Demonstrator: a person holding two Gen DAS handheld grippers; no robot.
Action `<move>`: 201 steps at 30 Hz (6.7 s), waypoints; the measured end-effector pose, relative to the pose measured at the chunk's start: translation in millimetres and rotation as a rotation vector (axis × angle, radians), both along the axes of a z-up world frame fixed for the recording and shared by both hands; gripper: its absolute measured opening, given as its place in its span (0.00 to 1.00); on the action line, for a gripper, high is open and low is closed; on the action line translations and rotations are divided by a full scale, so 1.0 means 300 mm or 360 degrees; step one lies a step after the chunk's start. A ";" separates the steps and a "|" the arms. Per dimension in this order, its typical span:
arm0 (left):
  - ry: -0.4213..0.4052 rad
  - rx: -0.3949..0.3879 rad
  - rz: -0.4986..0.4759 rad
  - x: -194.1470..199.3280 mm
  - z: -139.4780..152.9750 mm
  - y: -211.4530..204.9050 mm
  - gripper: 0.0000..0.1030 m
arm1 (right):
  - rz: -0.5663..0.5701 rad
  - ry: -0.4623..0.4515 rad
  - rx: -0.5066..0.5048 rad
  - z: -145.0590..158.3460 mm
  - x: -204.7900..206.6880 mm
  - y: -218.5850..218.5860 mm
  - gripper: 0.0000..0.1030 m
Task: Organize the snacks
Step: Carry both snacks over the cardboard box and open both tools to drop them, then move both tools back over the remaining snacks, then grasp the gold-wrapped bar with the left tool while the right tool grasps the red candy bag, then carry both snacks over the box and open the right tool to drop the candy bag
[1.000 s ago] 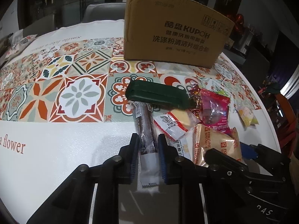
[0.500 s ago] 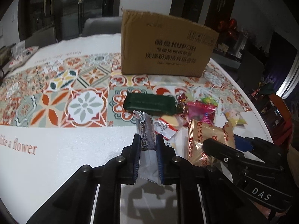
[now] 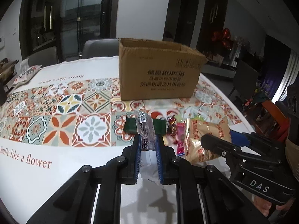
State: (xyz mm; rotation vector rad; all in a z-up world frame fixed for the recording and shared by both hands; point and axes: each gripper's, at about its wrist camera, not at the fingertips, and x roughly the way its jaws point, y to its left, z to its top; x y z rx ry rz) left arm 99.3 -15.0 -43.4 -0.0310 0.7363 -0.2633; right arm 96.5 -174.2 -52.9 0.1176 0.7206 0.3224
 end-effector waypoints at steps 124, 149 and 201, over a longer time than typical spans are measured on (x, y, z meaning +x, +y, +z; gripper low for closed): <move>0.0286 0.0141 -0.0235 0.086 -0.181 -0.097 0.57 | -0.0027 0.0145 -0.0105 -0.132 0.089 -0.057 0.52; 0.0397 0.0120 -0.0231 0.143 -0.268 -0.103 0.19 | -0.0017 0.0291 -0.0104 -0.225 0.220 -0.003 0.47; -0.0280 -0.0033 -0.0153 0.168 0.318 -0.030 0.19 | -0.0038 -0.0301 -0.0127 0.298 0.160 -0.011 0.37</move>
